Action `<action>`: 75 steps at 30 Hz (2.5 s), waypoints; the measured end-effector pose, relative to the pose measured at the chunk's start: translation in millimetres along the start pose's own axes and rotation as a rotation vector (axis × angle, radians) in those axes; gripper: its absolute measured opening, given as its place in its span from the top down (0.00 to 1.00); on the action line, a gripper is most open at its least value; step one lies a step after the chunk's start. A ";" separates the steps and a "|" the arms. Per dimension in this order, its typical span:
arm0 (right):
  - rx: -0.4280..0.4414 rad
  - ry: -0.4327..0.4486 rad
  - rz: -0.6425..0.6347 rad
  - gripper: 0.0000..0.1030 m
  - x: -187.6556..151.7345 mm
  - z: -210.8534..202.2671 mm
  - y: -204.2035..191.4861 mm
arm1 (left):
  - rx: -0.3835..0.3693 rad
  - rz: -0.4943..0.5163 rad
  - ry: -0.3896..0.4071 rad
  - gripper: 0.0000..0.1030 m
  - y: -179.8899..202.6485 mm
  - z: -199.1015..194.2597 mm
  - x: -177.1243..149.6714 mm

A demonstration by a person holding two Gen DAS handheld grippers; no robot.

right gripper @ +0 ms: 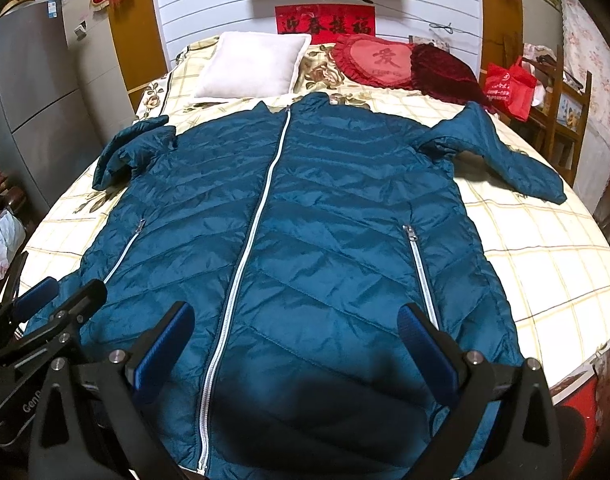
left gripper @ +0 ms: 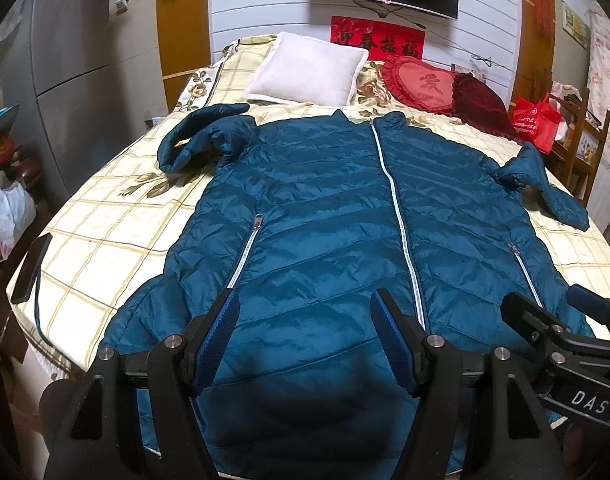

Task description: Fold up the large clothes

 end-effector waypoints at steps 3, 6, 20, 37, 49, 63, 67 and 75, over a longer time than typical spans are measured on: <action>-0.002 0.000 0.006 0.00 0.1 -0.1 1.3 | 0.001 -0.002 -0.001 0.22 -0.5 0.2 0.0; -0.004 0.001 0.009 0.00 0.6 -0.3 2.9 | 0.000 -0.001 0.000 0.22 -0.6 0.3 0.1; -0.007 0.001 0.012 0.00 1.6 0.8 5.4 | -0.001 -0.003 -0.005 0.22 -0.7 1.1 -0.5; -0.004 0.009 0.010 0.00 11.2 1.6 7.4 | 0.006 -0.006 0.011 0.22 0.6 2.1 12.9; -0.018 0.020 0.008 0.00 49.8 13.4 14.4 | 0.014 0.001 0.042 0.22 3.8 21.4 54.7; -0.014 0.037 -0.008 0.00 108.0 36.8 19.6 | -0.015 0.025 0.025 0.22 17.3 48.3 97.1; -0.013 0.029 -0.015 0.00 120.5 44.1 20.0 | -0.019 0.020 0.028 0.22 18.5 54.5 111.7; -0.018 0.036 -0.027 0.00 149.3 54.7 22.8 | -0.004 0.014 0.044 0.22 14.5 65.0 136.4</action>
Point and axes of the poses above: each gripper's, at about its wrist camera, not at the fingertips, and z roughly the way its jaws point, y to its right, x to its top, the point moved 9 cm from there along z, roughly the way its jaws point, and after that the axes turned 10 degrees about x, right-handed, at the moved point
